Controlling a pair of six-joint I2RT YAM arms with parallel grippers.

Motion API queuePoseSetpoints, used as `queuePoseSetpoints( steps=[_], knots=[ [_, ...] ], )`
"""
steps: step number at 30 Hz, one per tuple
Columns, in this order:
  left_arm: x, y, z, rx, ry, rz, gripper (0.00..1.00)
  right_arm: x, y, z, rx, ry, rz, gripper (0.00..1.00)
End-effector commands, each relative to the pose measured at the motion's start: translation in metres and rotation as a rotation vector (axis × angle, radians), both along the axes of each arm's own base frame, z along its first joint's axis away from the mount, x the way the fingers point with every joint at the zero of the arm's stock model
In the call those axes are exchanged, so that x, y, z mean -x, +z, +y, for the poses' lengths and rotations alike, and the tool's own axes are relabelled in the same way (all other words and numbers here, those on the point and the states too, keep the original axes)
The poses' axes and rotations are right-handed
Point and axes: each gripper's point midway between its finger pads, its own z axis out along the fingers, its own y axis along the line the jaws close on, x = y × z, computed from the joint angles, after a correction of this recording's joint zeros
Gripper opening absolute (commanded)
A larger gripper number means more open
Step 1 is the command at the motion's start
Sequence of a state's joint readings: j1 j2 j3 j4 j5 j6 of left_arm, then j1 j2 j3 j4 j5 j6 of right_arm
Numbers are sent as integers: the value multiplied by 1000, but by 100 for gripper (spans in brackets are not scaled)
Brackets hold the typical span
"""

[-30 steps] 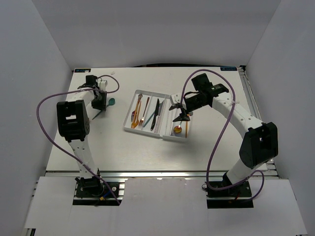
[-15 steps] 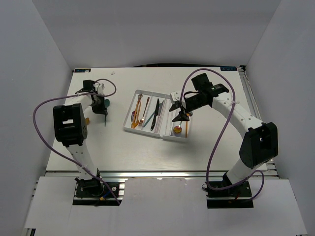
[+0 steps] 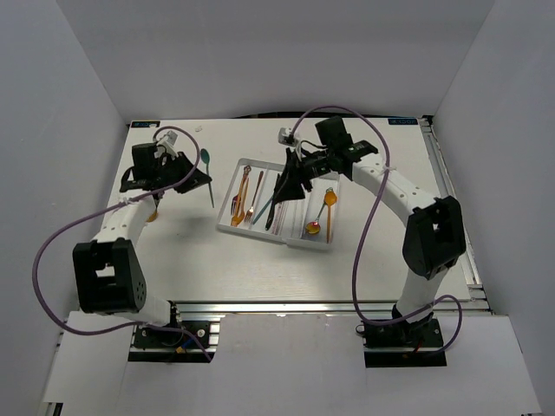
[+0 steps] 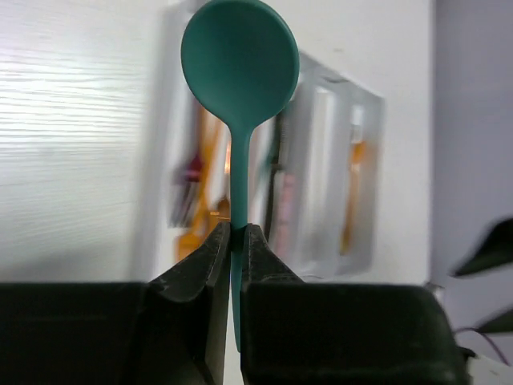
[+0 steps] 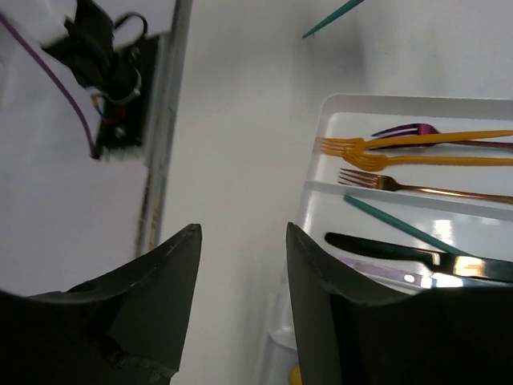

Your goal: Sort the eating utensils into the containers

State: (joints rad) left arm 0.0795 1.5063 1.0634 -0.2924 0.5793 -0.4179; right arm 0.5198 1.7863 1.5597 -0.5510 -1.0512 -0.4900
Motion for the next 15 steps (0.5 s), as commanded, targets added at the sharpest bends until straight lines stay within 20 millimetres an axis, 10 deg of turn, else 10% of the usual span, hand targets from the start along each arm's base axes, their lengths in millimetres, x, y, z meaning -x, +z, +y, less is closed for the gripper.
queuePoseSetpoints(
  steps=[1, 7, 15],
  knots=[
    [14, 52, -48, 207, -102, -119, 0, -10, 46, 29, -108, -74, 232, 53],
    [39, 81, -108, 292, -197, -202, 0, -34, 70, 61, -173, -207, 503, 54],
    [46, 99, -135, 335, -214, -225, 0, -43, 66, 69, -195, -277, 592, 57]
  ],
)
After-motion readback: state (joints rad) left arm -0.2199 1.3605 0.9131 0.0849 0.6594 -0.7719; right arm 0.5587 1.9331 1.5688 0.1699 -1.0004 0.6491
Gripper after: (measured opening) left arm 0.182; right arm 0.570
